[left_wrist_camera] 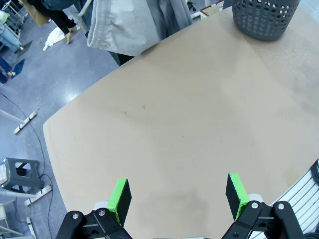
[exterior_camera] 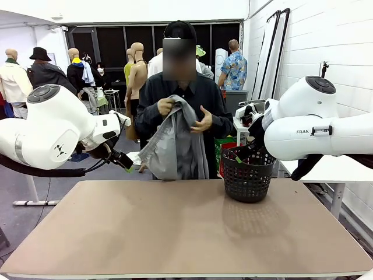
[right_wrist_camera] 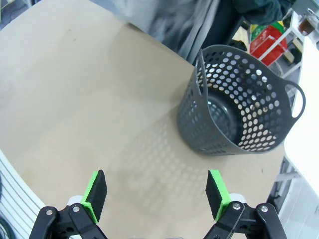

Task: Fold the training pants.
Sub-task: Grab both ends of the Training pants handed by a person.

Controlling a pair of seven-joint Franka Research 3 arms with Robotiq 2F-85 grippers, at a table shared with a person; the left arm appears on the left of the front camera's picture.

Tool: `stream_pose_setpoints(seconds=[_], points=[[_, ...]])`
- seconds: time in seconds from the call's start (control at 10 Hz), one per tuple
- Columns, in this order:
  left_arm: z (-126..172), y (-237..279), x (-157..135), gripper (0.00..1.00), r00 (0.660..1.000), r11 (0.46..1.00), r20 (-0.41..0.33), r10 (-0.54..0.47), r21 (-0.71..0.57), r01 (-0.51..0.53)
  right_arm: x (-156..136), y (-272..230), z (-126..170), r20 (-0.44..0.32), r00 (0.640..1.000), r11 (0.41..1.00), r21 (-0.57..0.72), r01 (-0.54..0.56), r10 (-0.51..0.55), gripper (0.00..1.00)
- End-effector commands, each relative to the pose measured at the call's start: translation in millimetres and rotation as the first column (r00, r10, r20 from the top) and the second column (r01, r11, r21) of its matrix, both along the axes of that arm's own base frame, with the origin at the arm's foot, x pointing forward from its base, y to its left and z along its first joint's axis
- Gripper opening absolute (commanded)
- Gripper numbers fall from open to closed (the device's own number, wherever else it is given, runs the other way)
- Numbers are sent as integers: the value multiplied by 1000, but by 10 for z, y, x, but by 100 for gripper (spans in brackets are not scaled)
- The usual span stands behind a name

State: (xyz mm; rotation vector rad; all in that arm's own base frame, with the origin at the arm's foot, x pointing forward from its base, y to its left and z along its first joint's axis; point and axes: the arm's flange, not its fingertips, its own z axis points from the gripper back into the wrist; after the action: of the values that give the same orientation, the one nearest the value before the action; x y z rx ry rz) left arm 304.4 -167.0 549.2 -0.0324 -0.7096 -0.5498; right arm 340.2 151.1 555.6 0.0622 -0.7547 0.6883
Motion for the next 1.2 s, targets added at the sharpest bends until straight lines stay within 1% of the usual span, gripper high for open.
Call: stream_pose_setpoints(seconds=[0.0,1.1], points=[[1,9,4,100,1000,1000,0,-7,2,7,-2,3,1,-1,1000,1000,1,-2,2,100],[1,9,4,100,1000,1000,0,-7,2,7,-2,3,1,-1,1000,1000,1,-2,2,100]])
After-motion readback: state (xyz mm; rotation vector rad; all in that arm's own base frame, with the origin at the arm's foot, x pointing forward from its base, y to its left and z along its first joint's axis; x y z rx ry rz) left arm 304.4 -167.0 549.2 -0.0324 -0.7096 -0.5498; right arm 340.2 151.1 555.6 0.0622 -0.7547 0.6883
